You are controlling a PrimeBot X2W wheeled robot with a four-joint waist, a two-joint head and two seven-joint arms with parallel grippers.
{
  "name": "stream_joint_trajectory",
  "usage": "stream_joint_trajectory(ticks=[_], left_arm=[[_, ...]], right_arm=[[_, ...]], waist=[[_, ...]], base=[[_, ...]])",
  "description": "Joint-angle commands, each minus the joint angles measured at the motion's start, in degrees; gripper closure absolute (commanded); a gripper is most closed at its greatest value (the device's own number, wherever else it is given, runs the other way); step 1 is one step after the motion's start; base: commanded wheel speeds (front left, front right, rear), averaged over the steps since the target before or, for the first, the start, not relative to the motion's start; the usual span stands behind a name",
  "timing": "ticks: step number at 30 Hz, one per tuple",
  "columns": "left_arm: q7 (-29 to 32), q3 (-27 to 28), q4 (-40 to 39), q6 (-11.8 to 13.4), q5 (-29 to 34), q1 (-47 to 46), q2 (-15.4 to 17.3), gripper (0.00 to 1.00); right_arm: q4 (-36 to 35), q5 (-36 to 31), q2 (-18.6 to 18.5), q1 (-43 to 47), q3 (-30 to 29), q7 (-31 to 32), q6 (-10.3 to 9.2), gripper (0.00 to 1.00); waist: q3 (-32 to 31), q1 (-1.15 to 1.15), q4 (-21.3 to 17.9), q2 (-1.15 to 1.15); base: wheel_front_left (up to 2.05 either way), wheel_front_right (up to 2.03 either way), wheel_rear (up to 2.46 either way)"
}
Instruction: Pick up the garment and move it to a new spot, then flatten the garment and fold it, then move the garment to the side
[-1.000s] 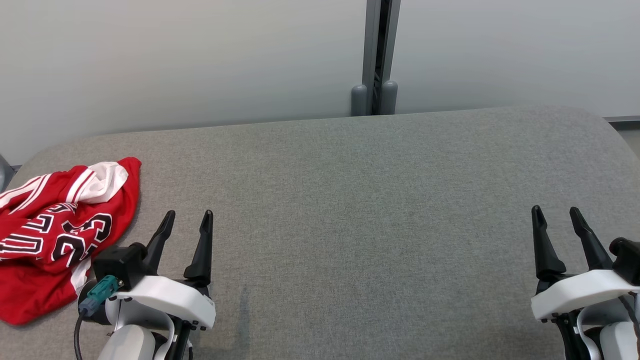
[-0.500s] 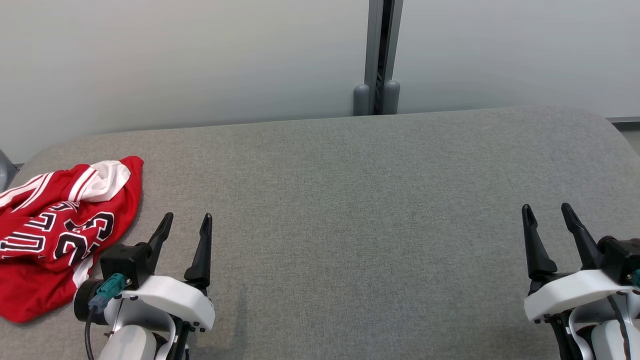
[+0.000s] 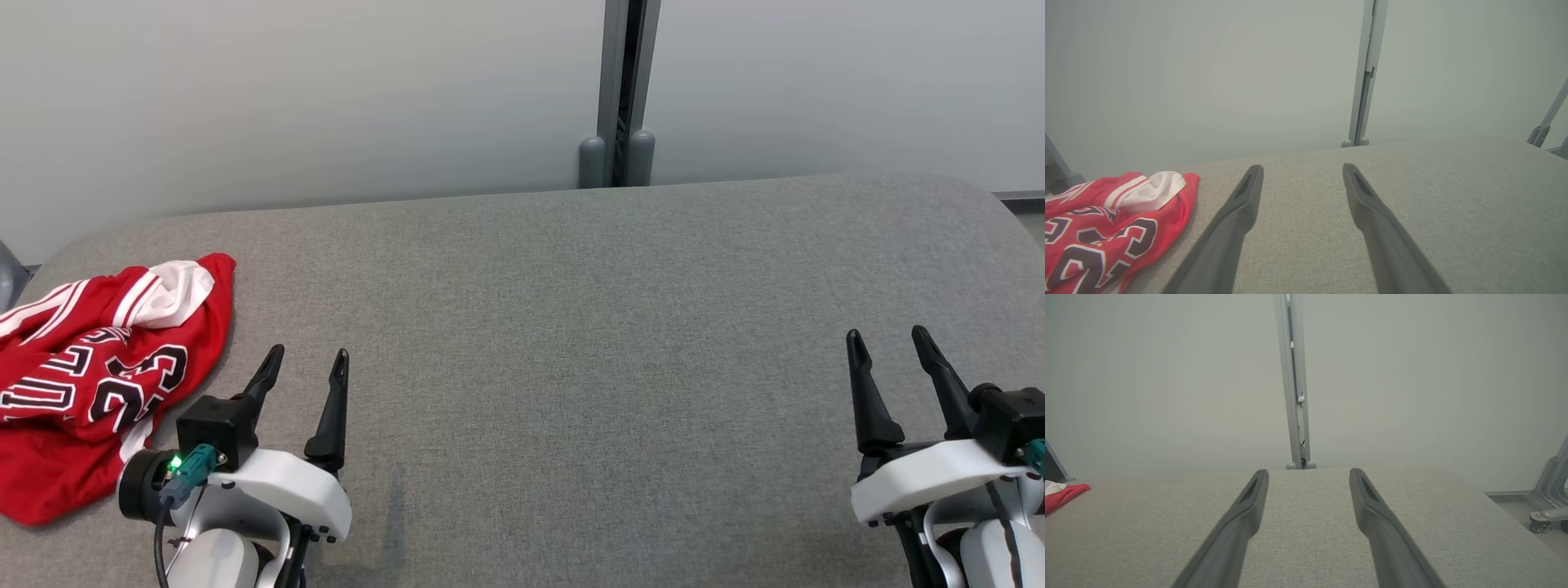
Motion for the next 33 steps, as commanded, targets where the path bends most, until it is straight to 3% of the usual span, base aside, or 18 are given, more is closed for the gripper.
stream_joint_trajectory(ticks=[1, 27, 33], left_arm=[[0.14, -0.02, -0.18, 0.41, 1.28, -0.78, 0.56, 0.0], [-0.02, -0.77, -0.25, 1.04, -0.64, -1.23, 0.63, 0.0], [-0.53, -0.05, -0.4, 1.74, -1.35, -2.06, 0.39, 0.0]], right_arm=[[-0.14, -0.79, -0.41, -0.54, 0.2, -0.37, 0.0, 0.0], [0.57, 0.53, -0.55, -0.59, -0.14, -0.58, 0.0, 0.0], [-0.95, 0.21, -0.91, -0.46, -0.97, -0.49, 0.0, 0.0]], waist=[[0.06, 0.0, -0.03, 0.0], [0.36, 0.0, 0.6, 0.0], [0.86, 0.0, 4.57, 0.0]], base=[[0.0, 0.0, 0.0], [0.0, 0.0, 0.0], [0.0, 0.0, 0.0]])
